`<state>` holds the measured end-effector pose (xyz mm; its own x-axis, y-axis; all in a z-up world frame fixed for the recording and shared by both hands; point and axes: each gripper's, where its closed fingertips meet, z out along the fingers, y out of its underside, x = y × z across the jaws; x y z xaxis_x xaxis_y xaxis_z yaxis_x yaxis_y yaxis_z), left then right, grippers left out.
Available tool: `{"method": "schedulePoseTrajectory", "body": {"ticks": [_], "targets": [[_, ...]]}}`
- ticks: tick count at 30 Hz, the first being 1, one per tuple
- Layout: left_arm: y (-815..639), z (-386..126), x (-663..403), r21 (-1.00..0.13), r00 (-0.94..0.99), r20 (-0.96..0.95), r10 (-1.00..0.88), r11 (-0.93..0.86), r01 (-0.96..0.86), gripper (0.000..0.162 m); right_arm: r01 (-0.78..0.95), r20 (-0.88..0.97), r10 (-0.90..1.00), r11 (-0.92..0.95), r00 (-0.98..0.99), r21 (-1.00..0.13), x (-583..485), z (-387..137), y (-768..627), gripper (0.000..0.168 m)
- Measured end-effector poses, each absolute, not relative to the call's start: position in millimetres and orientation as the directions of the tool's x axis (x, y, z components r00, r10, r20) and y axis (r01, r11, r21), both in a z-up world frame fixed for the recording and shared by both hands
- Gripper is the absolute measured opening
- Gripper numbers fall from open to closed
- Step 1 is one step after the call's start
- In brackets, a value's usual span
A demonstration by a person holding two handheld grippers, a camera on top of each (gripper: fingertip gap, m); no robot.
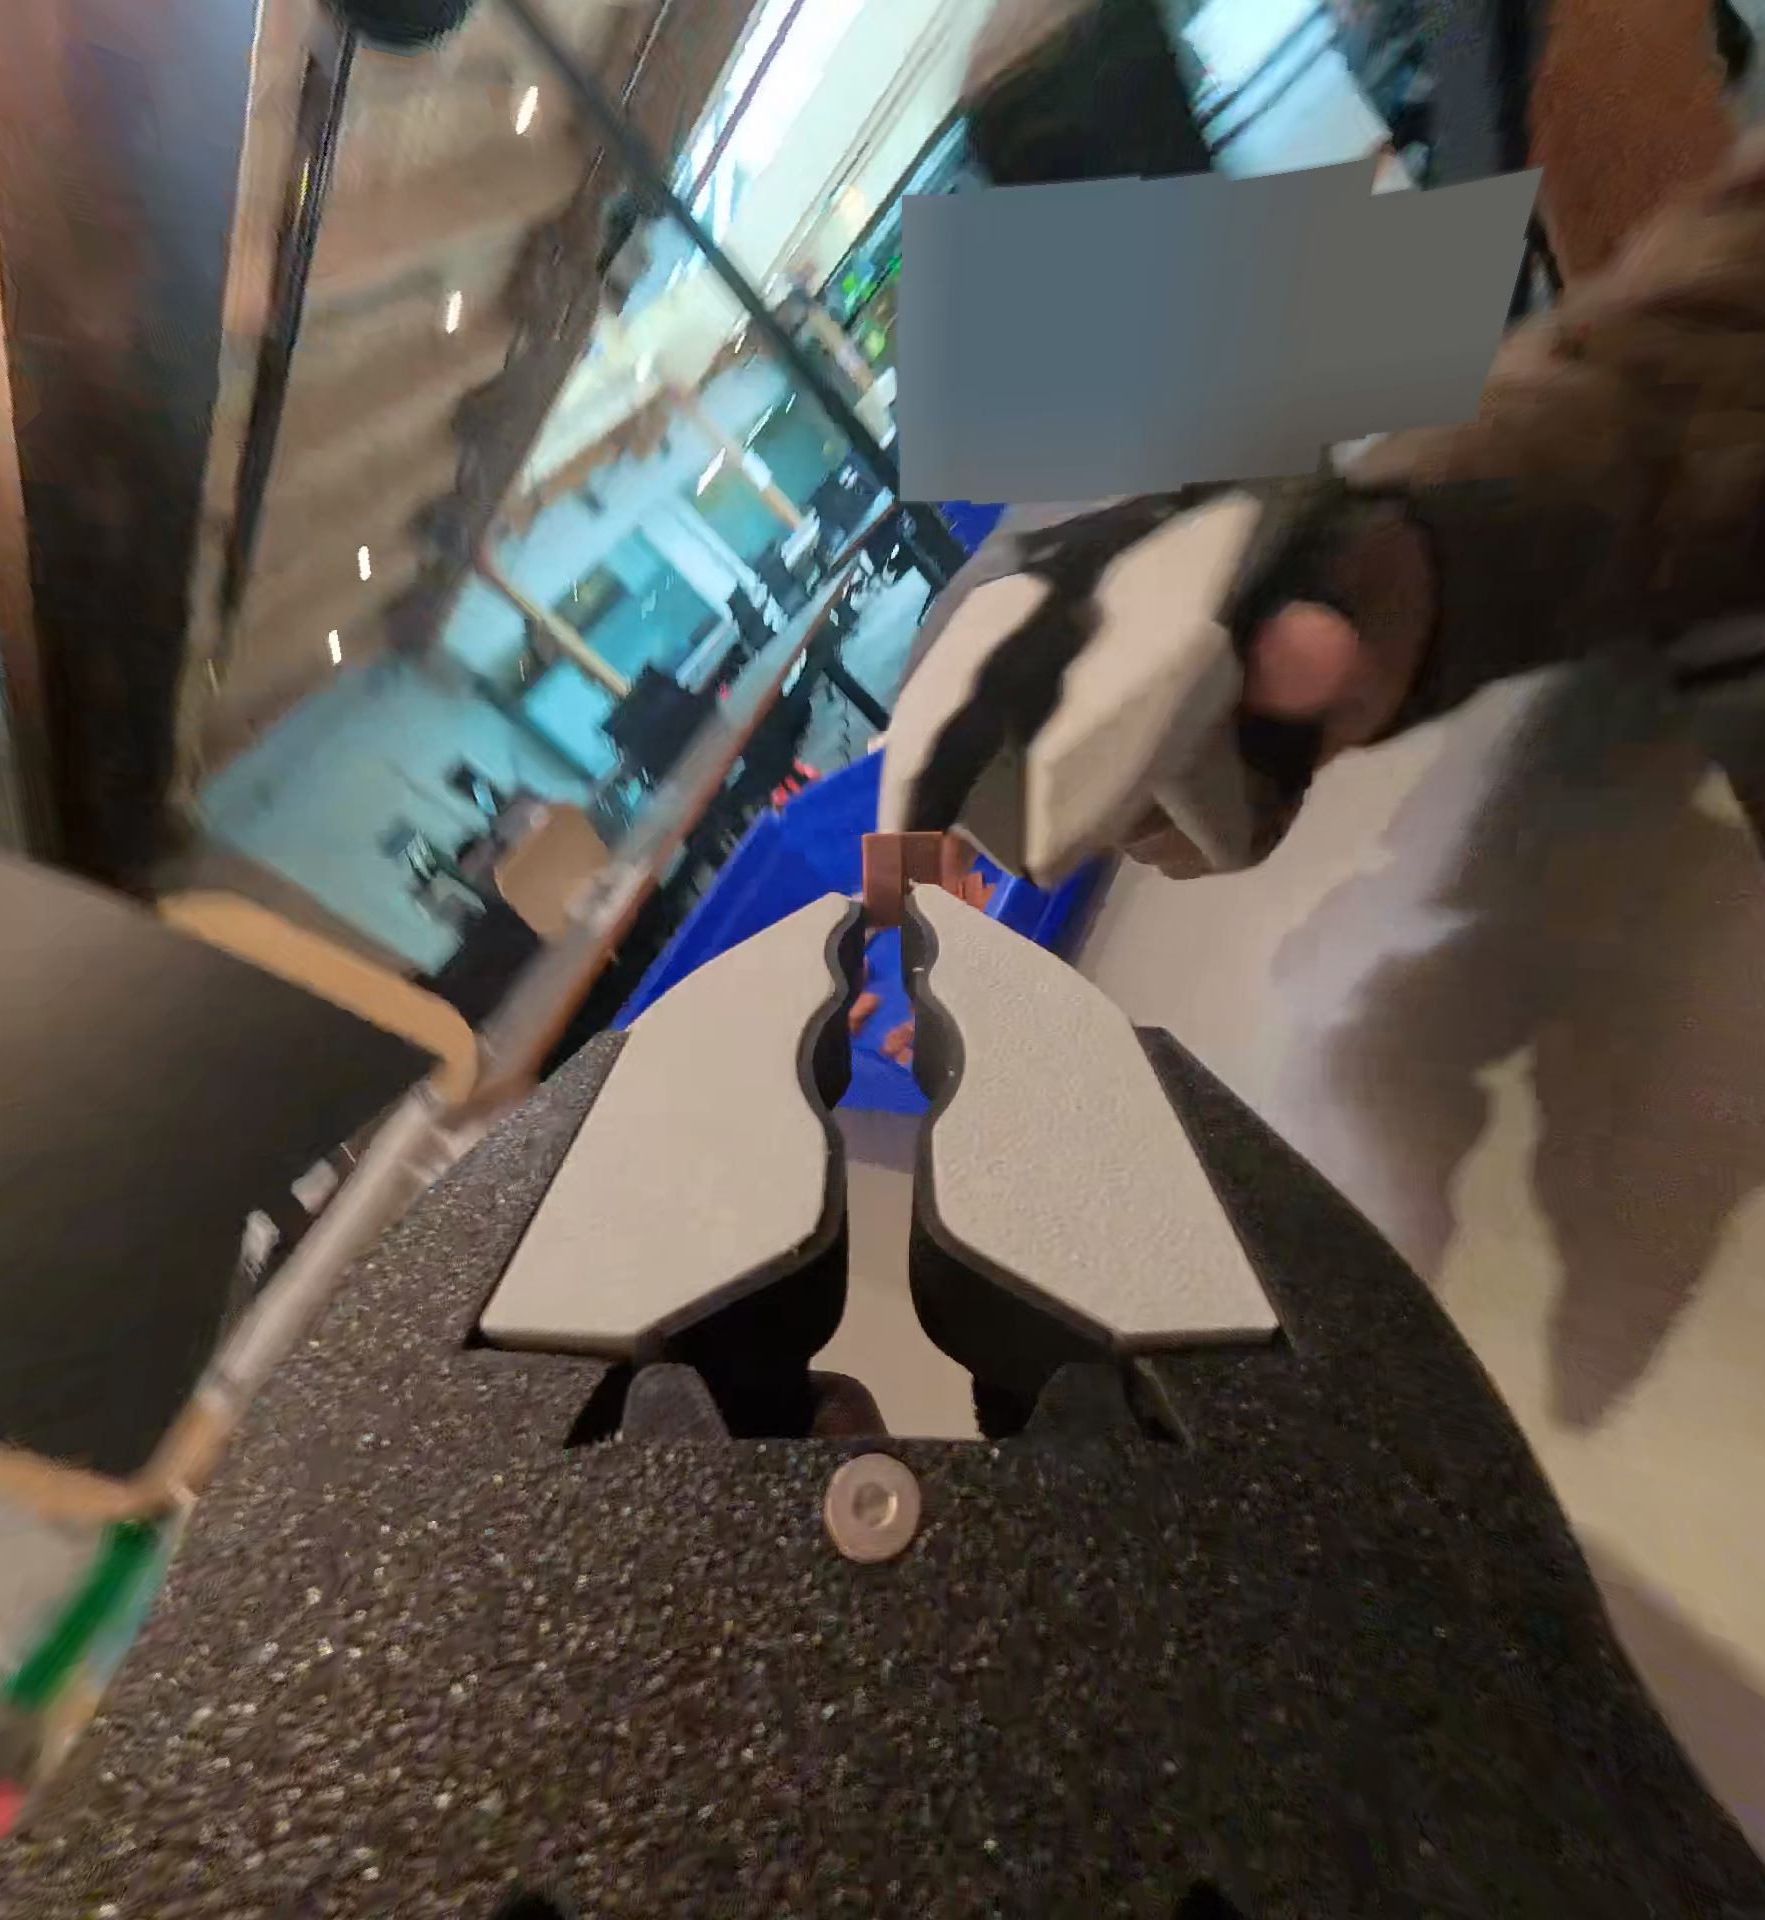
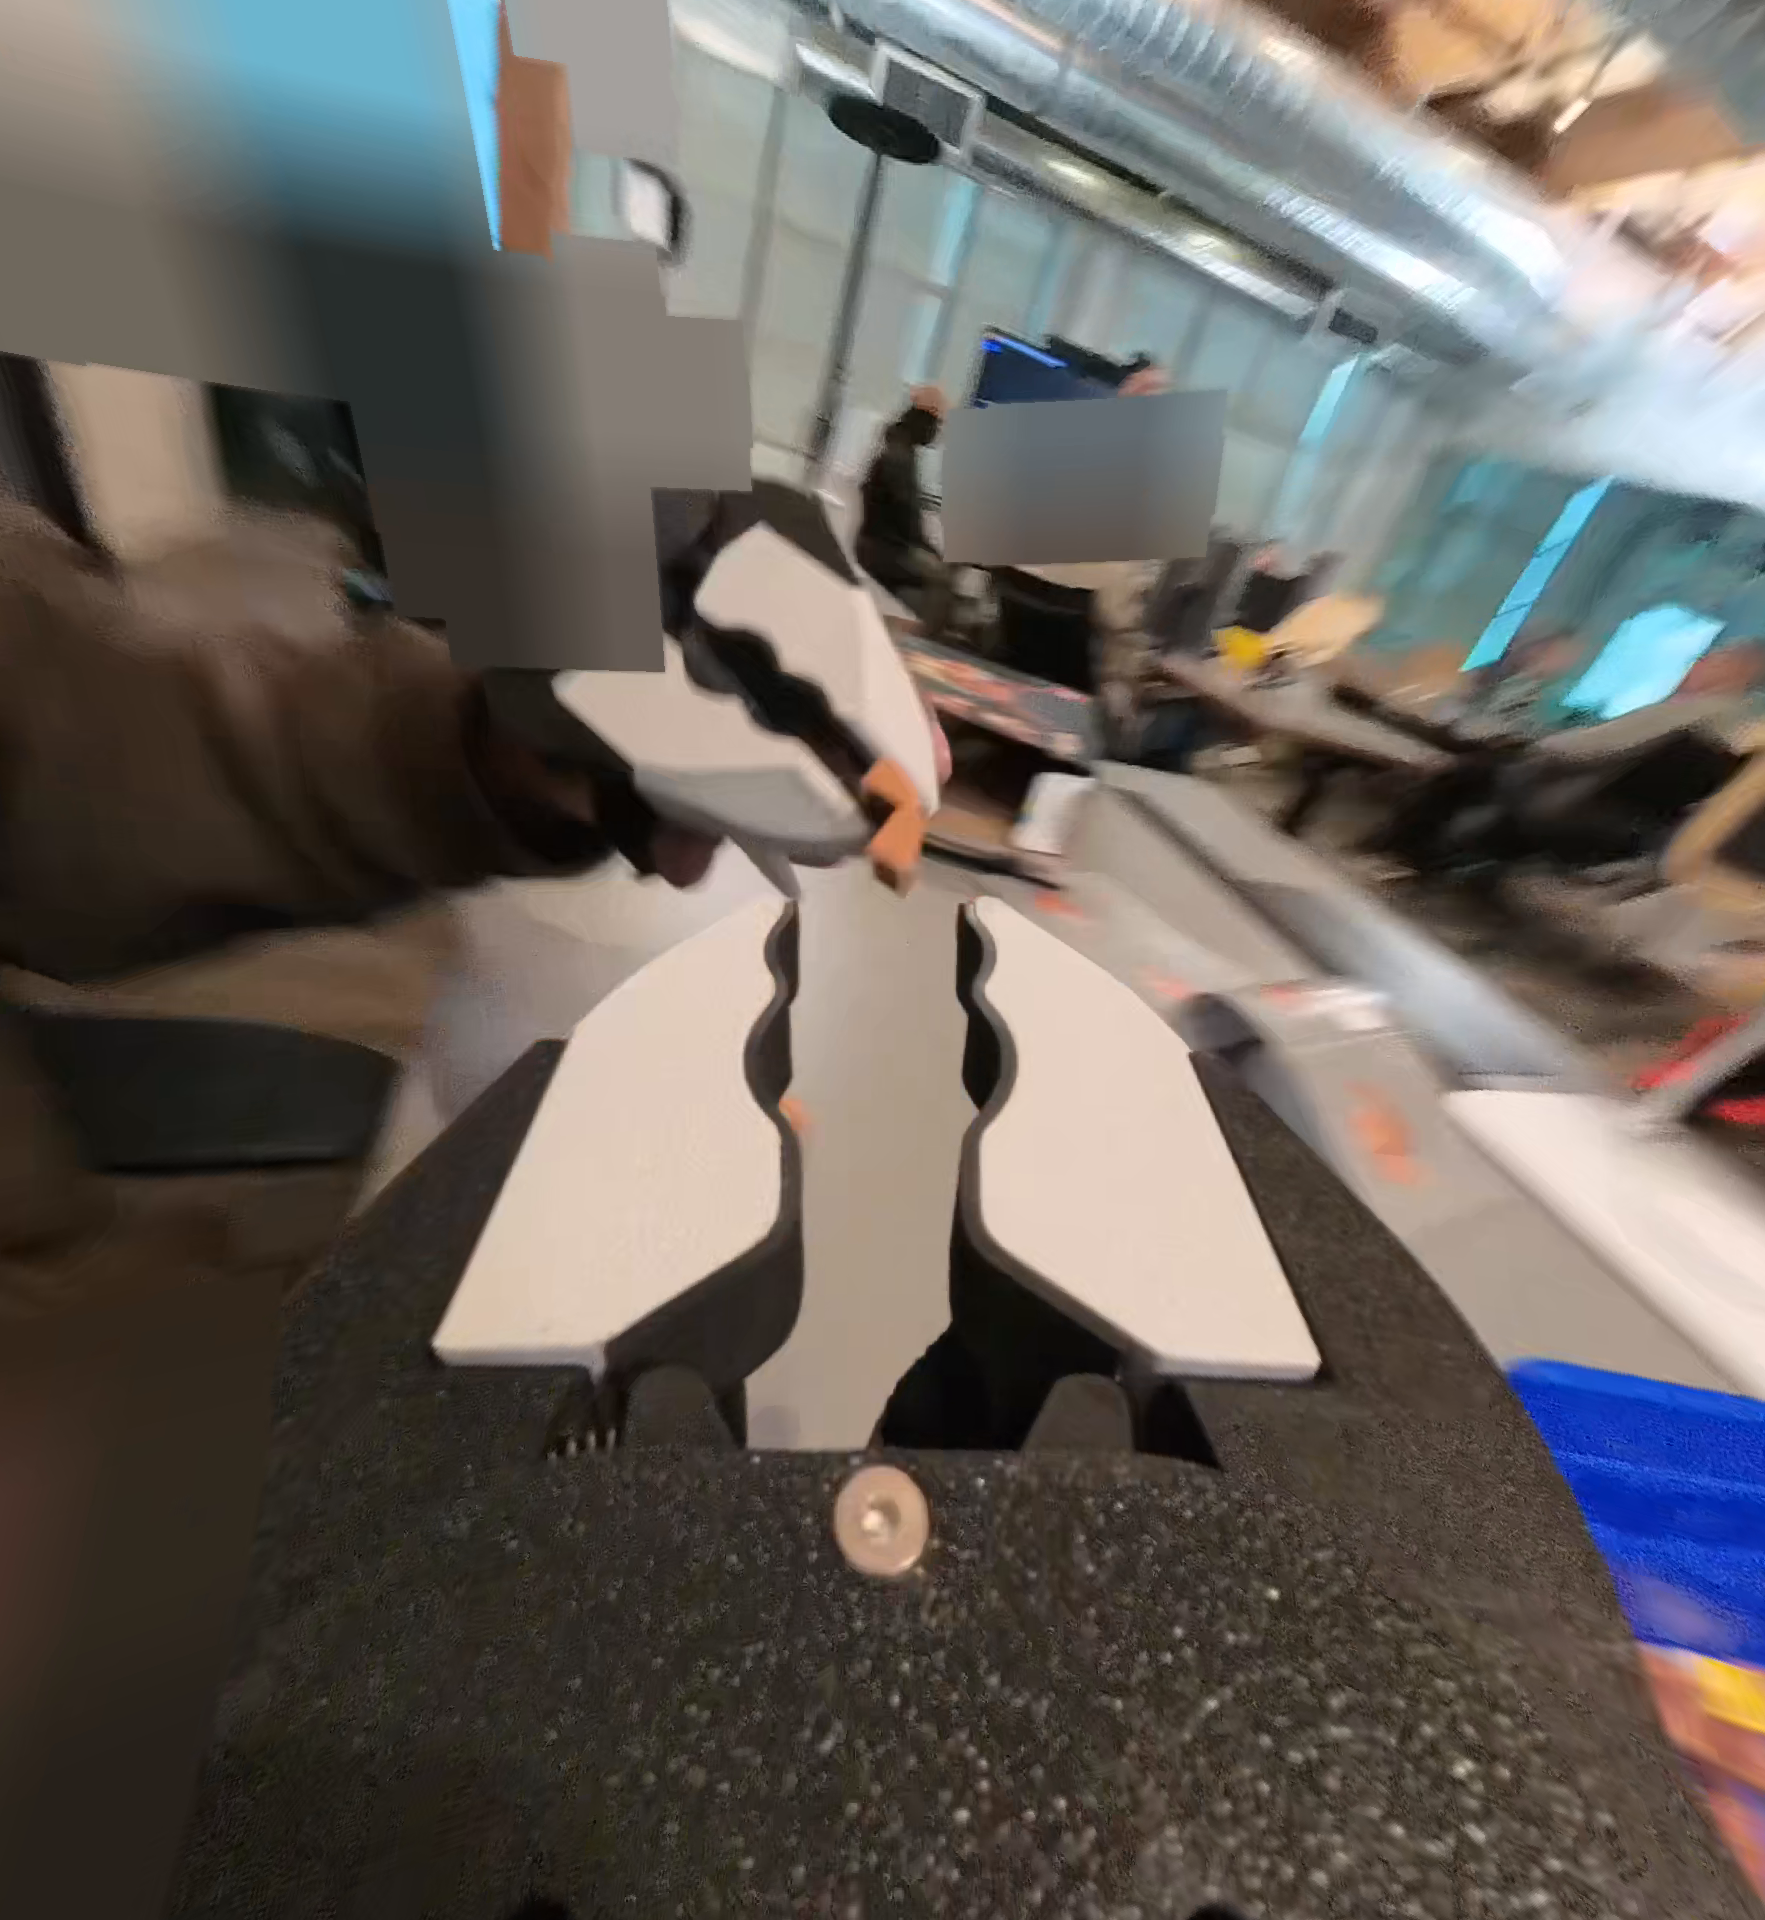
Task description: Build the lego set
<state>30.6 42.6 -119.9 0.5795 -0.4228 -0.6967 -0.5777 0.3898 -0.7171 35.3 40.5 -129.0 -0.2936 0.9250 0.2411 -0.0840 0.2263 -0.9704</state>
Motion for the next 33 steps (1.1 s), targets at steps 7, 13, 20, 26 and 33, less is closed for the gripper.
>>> {"method": "schedulePoseTrajectory", "body": {"ticks": [7, 13, 20, 26, 33], "targets": [[29.2, -126.4, 48.5, -0.459, 0.231, -0.88, -0.415, 0.618, -0.638, 0.006, 0.118, -0.194, 0.74, -0.154, -0.644, -0.981, 43.2, -116.7, 29.1, 0.031], [29.4, -131.9, 53.7, -0.417, 0.118, -0.891, -0.439, 0.685, -0.597, 0.006, 0.228, -0.253, 0.662, -0.127, -0.705, -0.965, 48.0, -126.0, 25.9, 0.029], [33.9, -136.3, 55.4, -0.404, 0.062, -0.89, -0.452, 0.717, -0.568, 0.006, 0.298, -0.317, 0.628, -0.139, -0.711, -0.944, 46.7, -136.0, 28.9, 0.028], [37.5, -140.1, 53.8, -0.405, 0.054, -0.888, -0.456, 0.721, -0.563, 0.006, 0.321, -0.331, 0.628, -0.134, -0.704, -0.938, 46.7, -143.5, 29.0, 0.024], [45.9, -145.5, 43.0, -0.452, 0.117, -0.865, -0.487, 0.657, -0.604, 0.009, 0.286, -0.297, 0.689, -0.134, -0.661, -0.949, 40.5, -146.8, 34.8, 0.017]]}}
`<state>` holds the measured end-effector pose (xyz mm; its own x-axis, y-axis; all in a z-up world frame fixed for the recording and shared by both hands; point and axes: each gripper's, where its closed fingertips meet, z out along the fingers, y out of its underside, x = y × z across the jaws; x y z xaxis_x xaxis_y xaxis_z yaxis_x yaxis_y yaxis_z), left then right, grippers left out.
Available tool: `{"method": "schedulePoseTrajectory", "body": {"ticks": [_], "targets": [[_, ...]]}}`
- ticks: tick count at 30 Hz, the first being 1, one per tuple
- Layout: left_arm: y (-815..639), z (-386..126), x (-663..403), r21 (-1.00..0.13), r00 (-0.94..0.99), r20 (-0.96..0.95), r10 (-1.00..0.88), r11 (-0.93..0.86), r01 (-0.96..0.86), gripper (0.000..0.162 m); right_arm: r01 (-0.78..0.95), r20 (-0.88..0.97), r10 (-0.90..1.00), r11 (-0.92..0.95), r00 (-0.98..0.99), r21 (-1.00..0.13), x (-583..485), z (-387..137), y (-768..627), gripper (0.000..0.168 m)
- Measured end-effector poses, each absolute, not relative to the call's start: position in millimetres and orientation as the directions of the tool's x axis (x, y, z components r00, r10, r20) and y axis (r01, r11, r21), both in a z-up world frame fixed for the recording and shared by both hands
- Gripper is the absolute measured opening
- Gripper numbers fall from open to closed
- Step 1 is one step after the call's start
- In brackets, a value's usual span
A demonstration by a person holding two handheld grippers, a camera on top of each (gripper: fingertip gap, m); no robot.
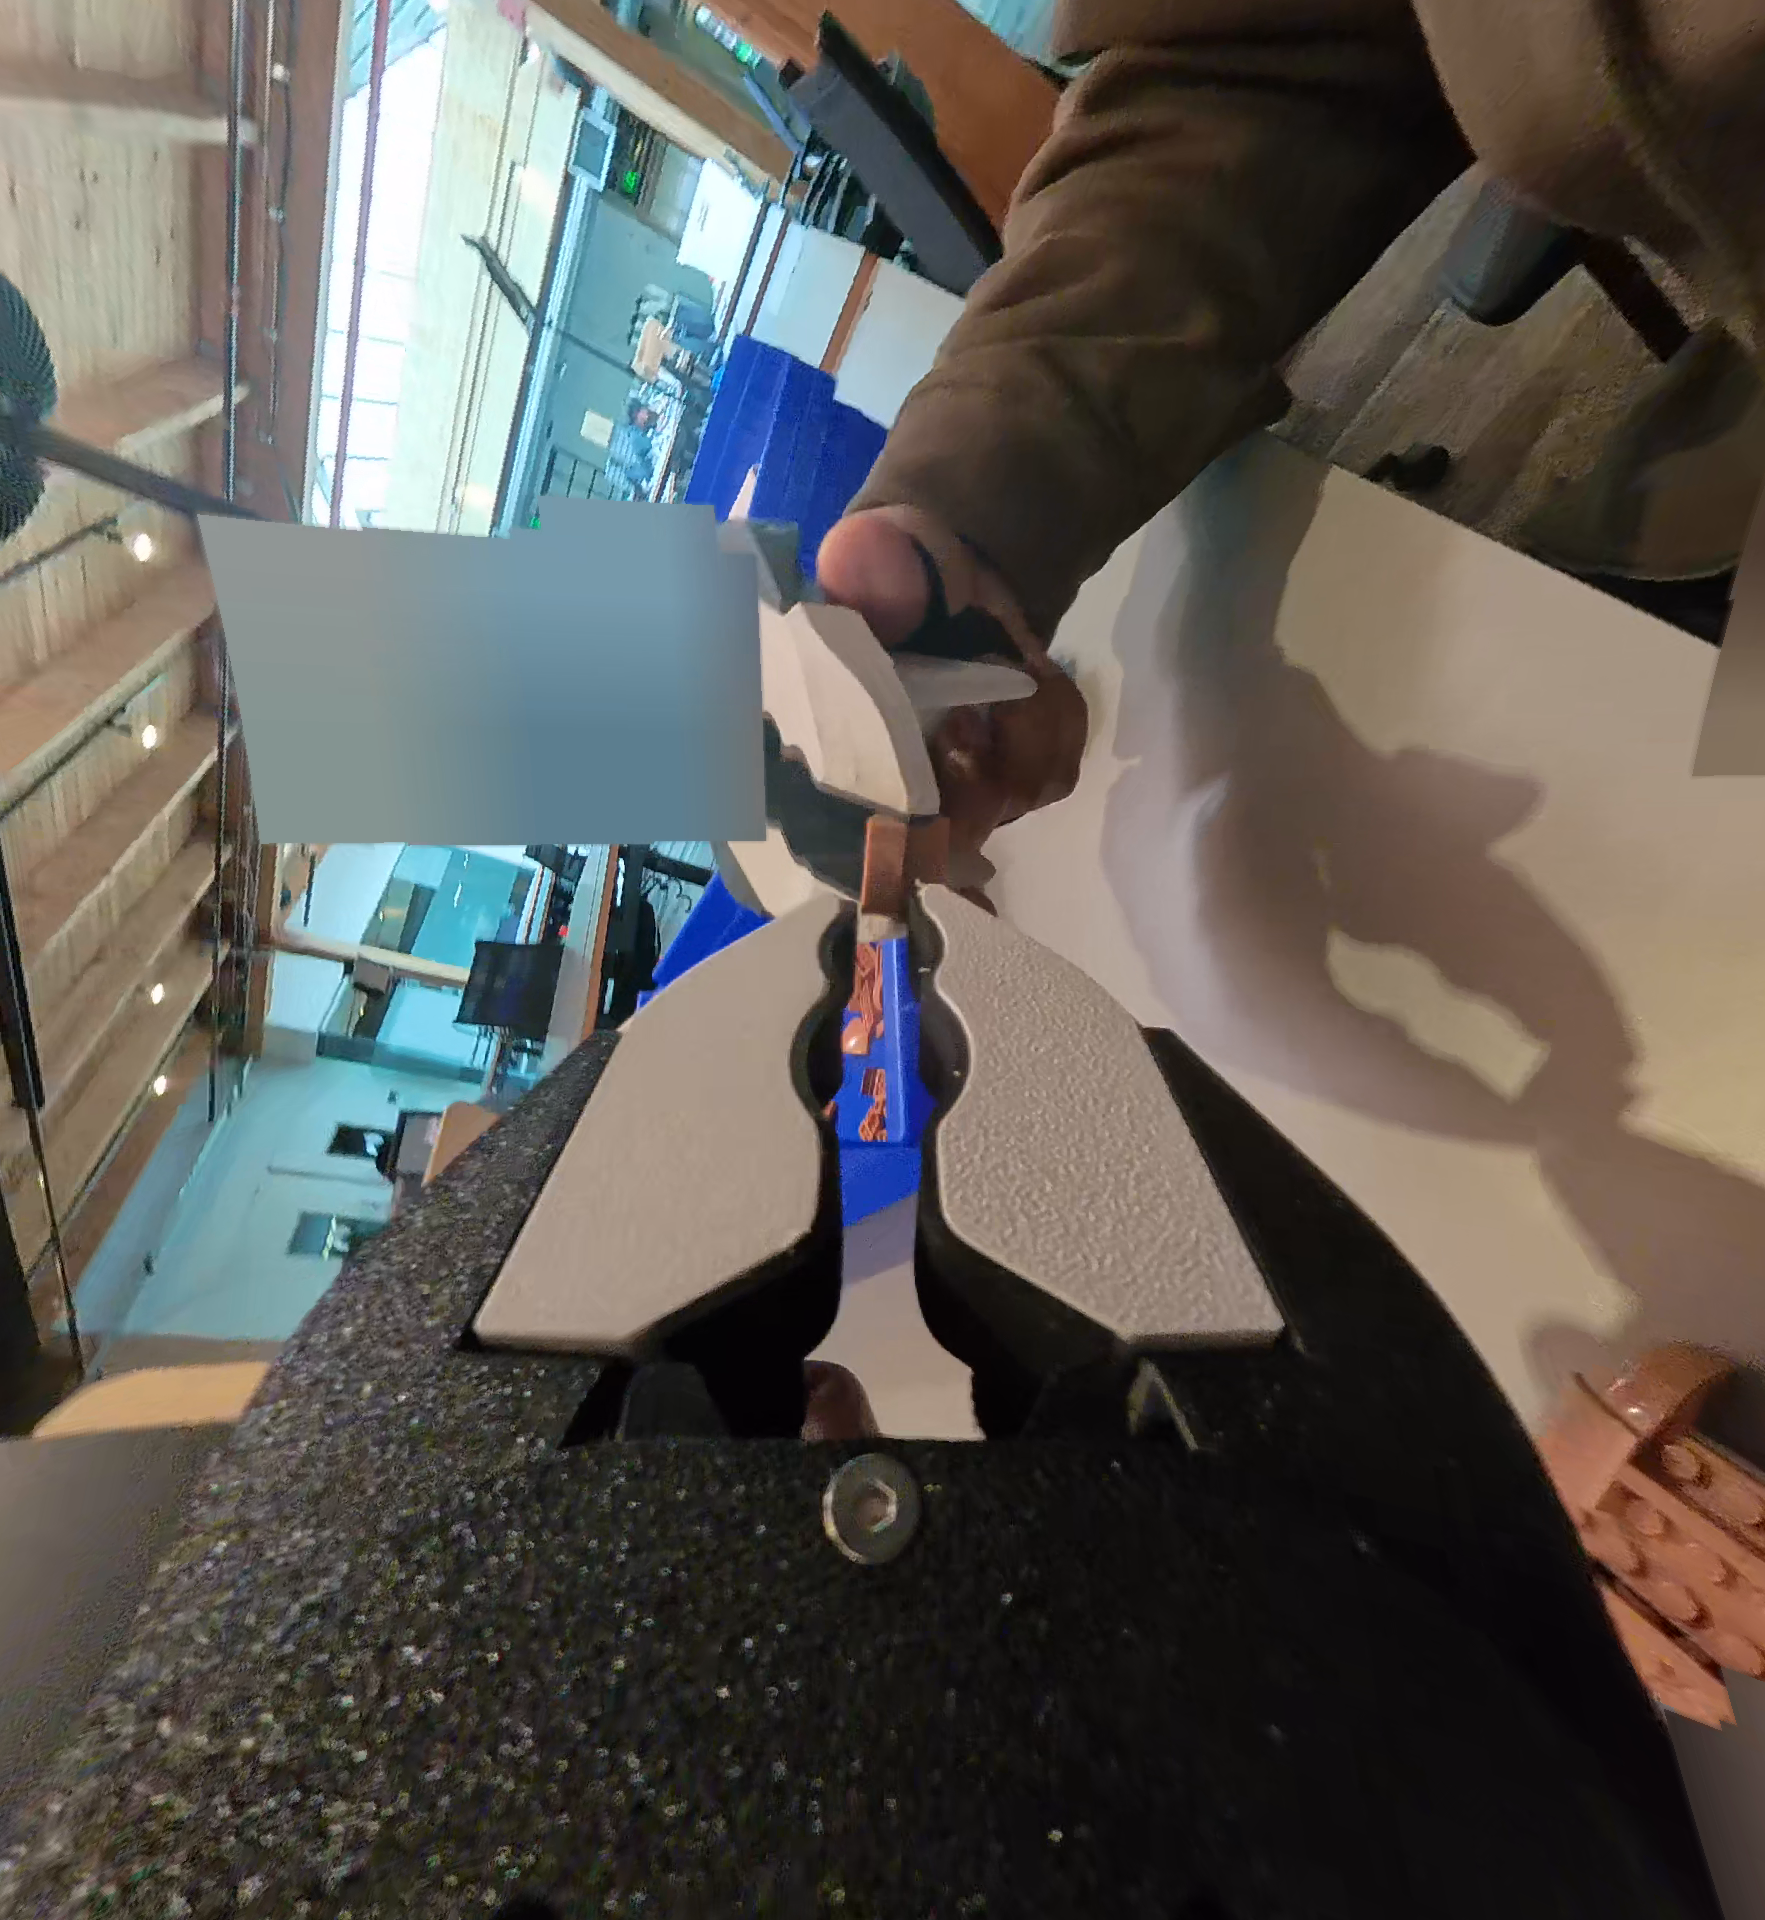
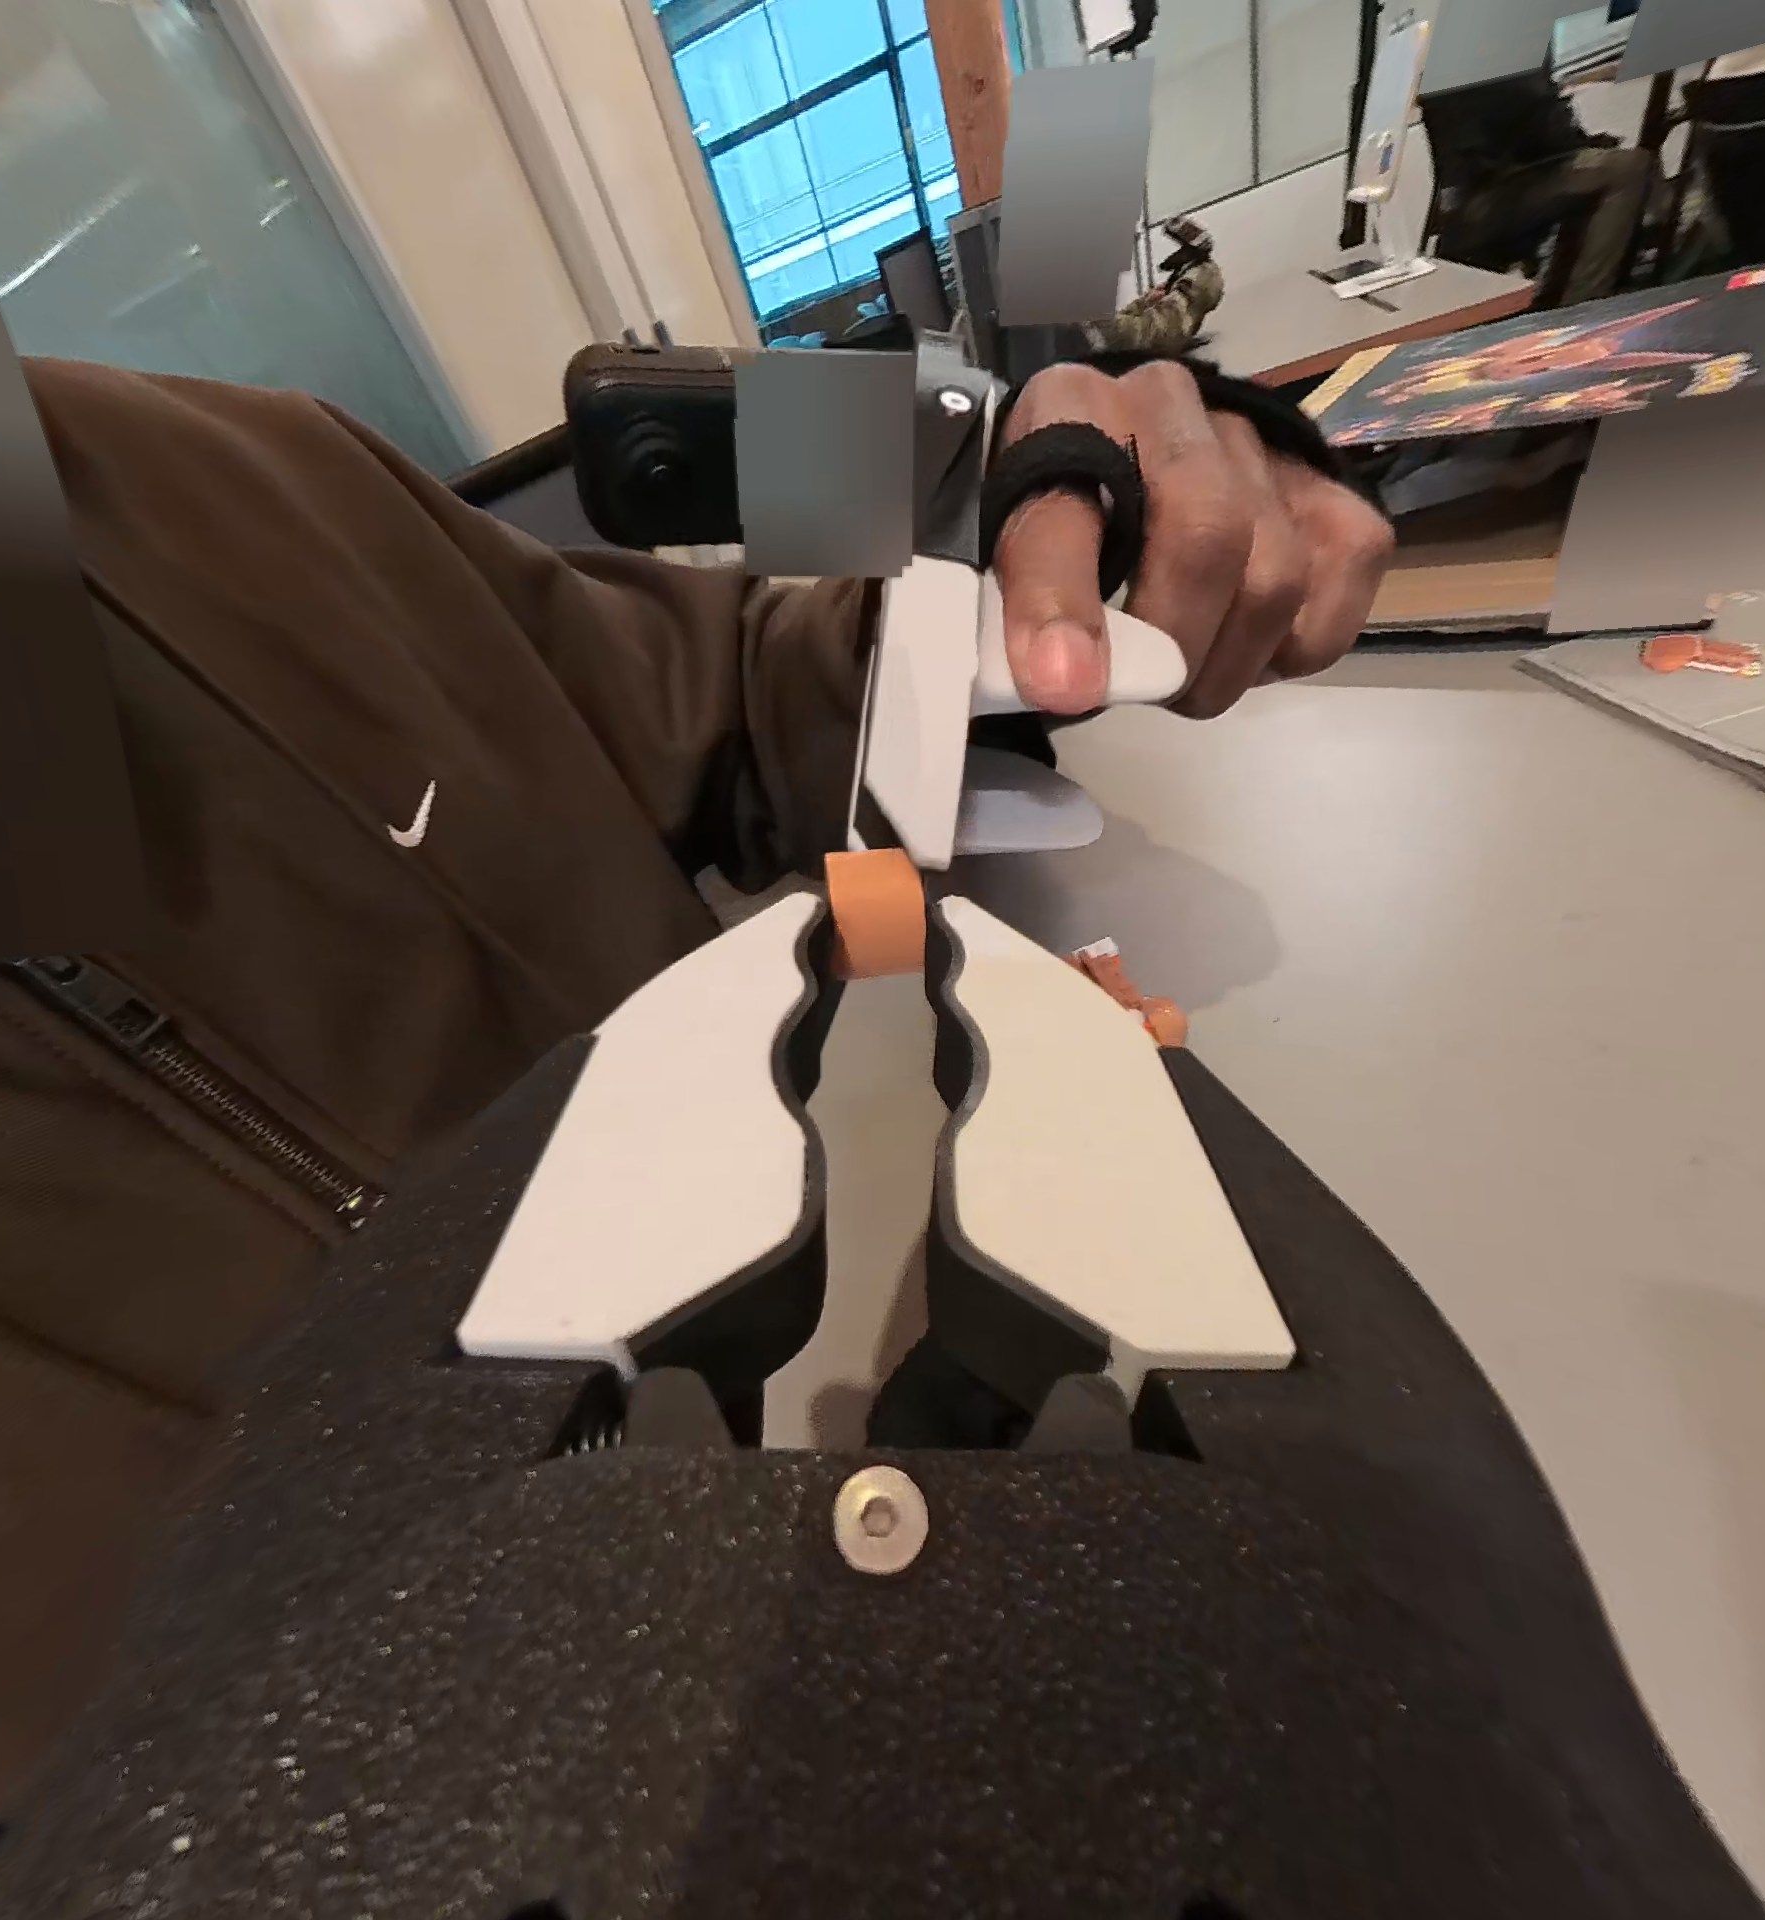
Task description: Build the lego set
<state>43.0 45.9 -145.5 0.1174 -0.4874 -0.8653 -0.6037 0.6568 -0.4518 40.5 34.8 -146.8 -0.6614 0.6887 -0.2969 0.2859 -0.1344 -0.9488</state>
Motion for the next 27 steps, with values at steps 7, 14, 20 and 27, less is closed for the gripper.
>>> {"method": "schedulePoseTrajectory", "body": {"ticks": [7, 14, 20, 27], "targets": [[29.8, -187.3, -9.0, -0.785, 0.426, -0.518, -0.741, 0.216, -0.58, 0.042, 0.243, -0.201, 0.794, -0.07, -0.574, -0.968, 29.8, -163.6, 41.4, 0.017], [-10.7, -259.0, -44.6, -0.807, 0.667, -0.123, -0.735, -0.317, -0.498, 0.054, 0.266, -0.083, 0.856, 0.065, -0.511, -0.962, 9.8, -189.5, 39.6, 0.017], [-6.6, -289.6, -55.8, -0.725, 0.797, -0.103, -0.596, -0.503, -0.47, 0.054, 0.281, -0.057, 0.87, 0.095, -0.489, -0.955, -3.5, -200.8, 35.1, 0.017], [2.6, -295.0, -52.9, -0.672, 0.802, -0.091, -0.59, -0.558, -0.487, 0.052, 0.311, -0.078, 0.867, 0.092, -0.493, -0.946, -11.9, -213.9, 32.6, 0.017]]}}
